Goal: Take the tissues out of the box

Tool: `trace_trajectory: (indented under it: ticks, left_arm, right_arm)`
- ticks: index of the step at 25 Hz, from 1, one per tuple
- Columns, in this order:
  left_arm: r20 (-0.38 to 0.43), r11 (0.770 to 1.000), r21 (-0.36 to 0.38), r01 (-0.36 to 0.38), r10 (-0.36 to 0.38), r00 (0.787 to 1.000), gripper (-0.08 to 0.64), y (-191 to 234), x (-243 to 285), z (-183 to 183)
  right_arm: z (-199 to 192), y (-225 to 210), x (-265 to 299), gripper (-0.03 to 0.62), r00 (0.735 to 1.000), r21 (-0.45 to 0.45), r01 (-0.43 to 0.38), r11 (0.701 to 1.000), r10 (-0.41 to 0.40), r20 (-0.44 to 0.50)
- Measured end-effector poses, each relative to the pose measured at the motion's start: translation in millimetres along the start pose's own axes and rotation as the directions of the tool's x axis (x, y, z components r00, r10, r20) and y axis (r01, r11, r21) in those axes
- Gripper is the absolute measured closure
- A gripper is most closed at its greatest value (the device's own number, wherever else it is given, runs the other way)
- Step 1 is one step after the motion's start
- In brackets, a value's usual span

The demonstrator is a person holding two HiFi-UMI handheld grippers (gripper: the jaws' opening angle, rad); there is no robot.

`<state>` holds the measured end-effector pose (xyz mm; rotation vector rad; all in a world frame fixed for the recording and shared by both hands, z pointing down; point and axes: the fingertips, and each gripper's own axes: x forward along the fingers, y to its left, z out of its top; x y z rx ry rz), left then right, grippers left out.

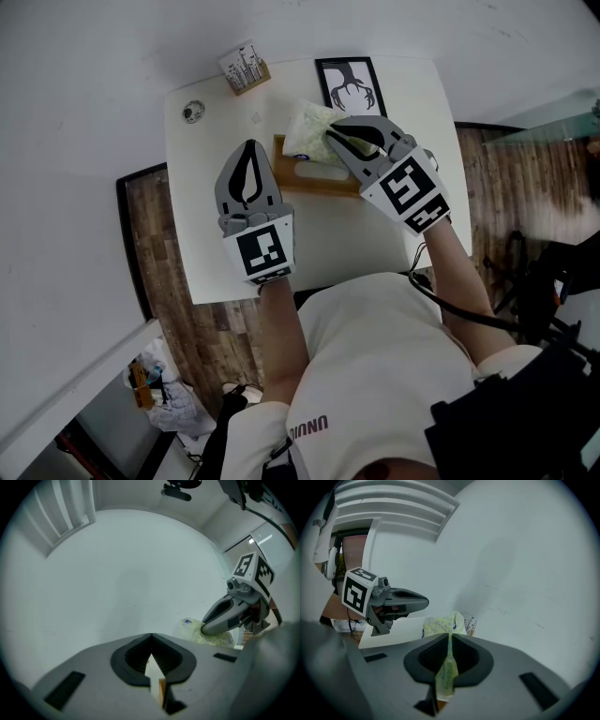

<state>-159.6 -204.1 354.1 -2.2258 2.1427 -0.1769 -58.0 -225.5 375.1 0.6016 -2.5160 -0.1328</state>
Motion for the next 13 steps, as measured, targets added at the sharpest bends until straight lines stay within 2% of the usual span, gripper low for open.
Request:
trace_trajectory:
  ticks: [10, 13]
  left_arm:
    - [-0.023, 1.0, 0.027, 0.011, -0.01, 1.0, 0.548, -0.6, 0.4, -4.5]
    - [-0.011, 1.0, 0.016, 0.01, -0.009, 1.0, 0.548, -0.6, 1.3, -3.1]
  right_arm:
    - [-1.2, -1.5, -0.2, 0.552, 1.0, -0.003, 0.005, 1.0, -0.005, -0.004]
    - [-1.4, -2.1, 0.7, 0.552, 1.0, -0.003, 0.009, 1.0, -0.009, -0.005]
